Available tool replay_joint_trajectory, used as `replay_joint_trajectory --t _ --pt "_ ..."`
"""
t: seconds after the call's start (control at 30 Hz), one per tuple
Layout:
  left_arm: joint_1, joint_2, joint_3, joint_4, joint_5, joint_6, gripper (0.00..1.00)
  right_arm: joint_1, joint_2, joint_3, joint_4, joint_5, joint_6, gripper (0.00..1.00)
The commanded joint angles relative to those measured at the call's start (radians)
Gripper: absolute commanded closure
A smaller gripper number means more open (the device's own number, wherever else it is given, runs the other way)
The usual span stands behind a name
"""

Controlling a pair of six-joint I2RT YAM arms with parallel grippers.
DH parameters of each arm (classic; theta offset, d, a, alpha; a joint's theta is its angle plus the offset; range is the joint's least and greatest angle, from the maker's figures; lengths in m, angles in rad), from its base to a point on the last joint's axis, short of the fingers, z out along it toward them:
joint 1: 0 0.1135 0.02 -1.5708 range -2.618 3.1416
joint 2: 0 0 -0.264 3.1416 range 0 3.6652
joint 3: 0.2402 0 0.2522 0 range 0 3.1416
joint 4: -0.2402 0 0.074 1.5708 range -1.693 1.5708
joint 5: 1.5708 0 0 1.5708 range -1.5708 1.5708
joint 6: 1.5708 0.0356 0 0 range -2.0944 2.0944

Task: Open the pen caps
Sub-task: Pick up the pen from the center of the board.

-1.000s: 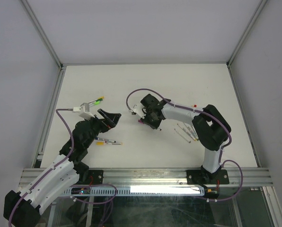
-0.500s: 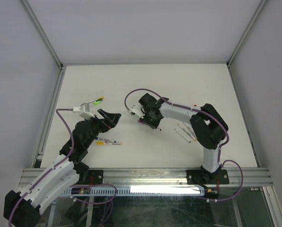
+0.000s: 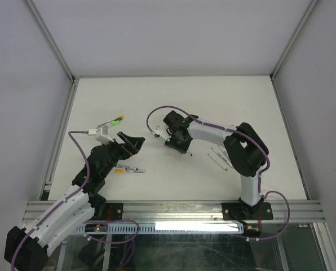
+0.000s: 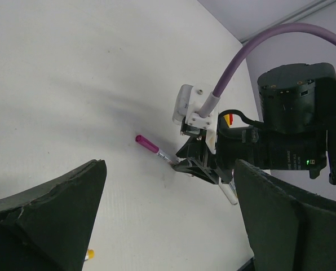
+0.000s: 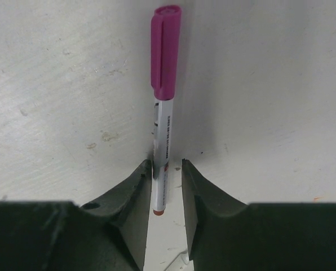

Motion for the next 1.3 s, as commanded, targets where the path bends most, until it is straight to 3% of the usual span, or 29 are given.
replay_joint_trajectory --t 0.0,1.27 --pt "-0.006 -0.003 -0.007 0.085 0.024 -0.009 0.01 0.009 0.018 0.049 -0.026 0.015 -0.019 0.69" --pt "-0.006 -0.015 -0.053 0.126 0.043 -0.042 0.01 0.021 0.104 0.144 -0.111 0.024 -0.024 0.63"
